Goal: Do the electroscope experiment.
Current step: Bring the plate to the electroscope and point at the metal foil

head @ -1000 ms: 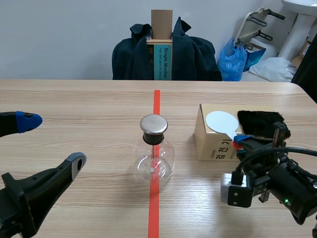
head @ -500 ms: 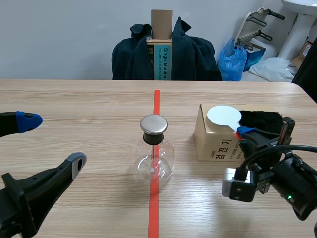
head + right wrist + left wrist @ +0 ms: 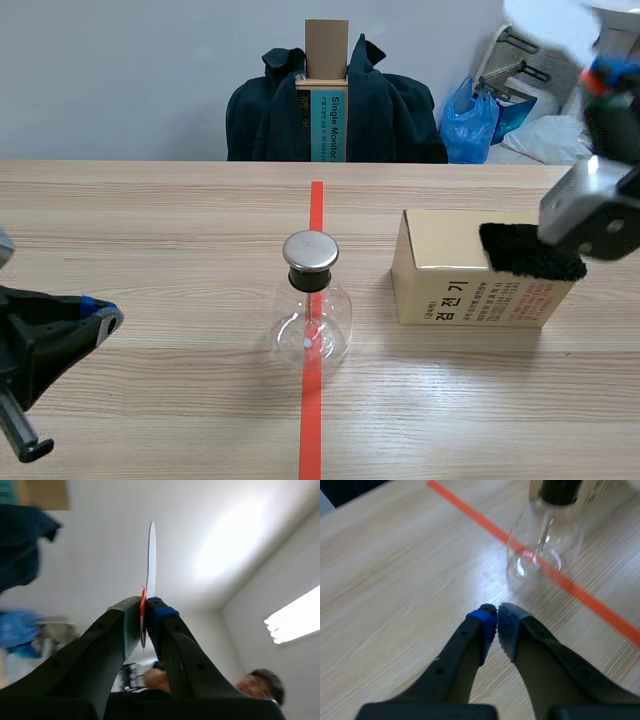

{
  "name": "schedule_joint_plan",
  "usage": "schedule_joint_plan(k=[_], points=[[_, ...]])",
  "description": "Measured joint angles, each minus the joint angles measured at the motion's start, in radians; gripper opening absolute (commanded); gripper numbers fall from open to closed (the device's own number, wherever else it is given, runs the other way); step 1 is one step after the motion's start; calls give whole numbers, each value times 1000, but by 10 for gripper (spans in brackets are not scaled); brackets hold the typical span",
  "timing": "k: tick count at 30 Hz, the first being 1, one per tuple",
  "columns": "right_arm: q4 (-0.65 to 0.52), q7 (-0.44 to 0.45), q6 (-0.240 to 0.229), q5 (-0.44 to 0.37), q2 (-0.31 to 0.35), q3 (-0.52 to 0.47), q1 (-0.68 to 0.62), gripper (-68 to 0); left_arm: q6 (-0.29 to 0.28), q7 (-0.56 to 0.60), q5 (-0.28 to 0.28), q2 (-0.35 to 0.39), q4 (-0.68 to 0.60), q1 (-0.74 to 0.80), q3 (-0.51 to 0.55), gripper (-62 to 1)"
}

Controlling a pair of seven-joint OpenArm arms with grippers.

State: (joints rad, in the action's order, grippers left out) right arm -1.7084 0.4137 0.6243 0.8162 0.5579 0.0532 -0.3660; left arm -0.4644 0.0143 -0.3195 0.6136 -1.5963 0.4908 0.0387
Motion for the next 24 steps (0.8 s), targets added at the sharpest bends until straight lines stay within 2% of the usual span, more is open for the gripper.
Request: schedule_joint_plan(k=[2,5,8,15,17,21,24], points=[[-47,-3,52,-36,-2,-22,5,-669,-37,47,1,5,118,-87,-56,-582],[-92,-4,103,-78,-4,-32,5,-669,-94,171,4,4,294,-203,-155,-582],[-115,-3,109,-89,-4,-32,5,-668,-109,270,6,3,434,-298,-278,-582],[-122,-3,101,-129,-4,-32,5,-668,-105,329,56,-87,589,-454,-480,-582],[-122,2,101,-129,-4,-32,5,-669,-82,350,63,-113,618,-479,-528,-582],[-122,44,101,-128,-4,-32,5,-668,42,349,65,-166,671,-509,-582,-582],[-122,63,101,-126,-4,-32,5,-669,53,366,83,-182,684,-510,-579,-582]])
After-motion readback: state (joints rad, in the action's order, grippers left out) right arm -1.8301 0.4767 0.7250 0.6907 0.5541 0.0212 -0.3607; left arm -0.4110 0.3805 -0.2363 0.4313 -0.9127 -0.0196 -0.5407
